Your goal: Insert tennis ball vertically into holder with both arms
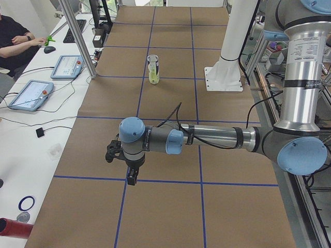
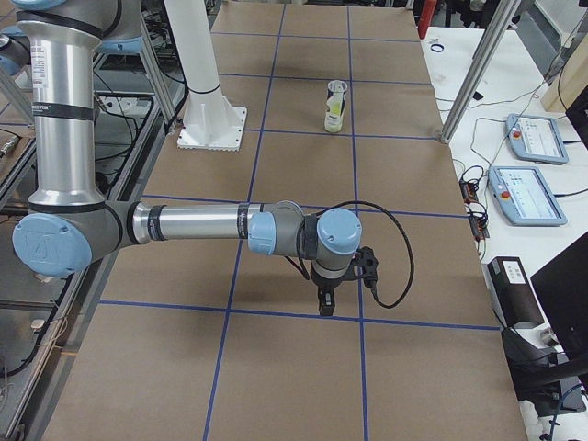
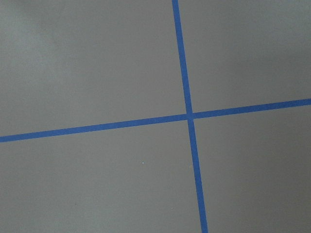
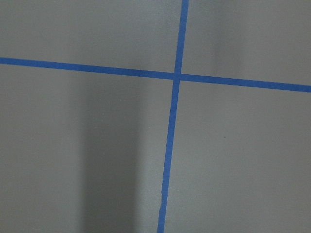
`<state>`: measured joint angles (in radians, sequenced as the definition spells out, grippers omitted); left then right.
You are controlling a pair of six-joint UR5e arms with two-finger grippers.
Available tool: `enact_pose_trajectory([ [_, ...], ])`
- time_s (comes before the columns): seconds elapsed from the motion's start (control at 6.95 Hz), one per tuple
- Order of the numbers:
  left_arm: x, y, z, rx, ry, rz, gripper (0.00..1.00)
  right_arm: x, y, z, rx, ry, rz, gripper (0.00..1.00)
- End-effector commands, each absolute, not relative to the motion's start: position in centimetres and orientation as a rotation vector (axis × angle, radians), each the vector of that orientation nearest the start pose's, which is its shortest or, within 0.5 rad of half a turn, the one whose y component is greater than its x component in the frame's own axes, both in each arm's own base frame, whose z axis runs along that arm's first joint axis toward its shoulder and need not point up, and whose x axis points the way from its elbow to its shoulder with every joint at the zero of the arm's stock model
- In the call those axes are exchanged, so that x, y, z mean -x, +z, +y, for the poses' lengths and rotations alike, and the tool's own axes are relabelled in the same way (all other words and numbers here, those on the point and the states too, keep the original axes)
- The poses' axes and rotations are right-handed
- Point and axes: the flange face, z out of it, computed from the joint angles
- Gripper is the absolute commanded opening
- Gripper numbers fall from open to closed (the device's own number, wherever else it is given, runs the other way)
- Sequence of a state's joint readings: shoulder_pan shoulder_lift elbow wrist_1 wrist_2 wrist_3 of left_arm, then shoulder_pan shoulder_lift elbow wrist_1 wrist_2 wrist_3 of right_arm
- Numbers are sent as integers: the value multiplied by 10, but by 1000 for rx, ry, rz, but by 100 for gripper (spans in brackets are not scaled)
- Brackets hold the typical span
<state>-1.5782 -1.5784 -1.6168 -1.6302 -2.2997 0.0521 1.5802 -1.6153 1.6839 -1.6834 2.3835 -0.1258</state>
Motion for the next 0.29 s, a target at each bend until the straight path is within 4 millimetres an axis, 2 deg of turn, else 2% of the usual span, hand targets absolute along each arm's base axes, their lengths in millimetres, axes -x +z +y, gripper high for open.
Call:
enact_pose_trajectory([
  [0.0,71,629,-502,-130,84,724,100,-67,631,-470,-18,-91,-814,99],
  [0.14,71,629,-502,-130,84,724,100,-67,631,-470,-19,-91,-814,99],
])
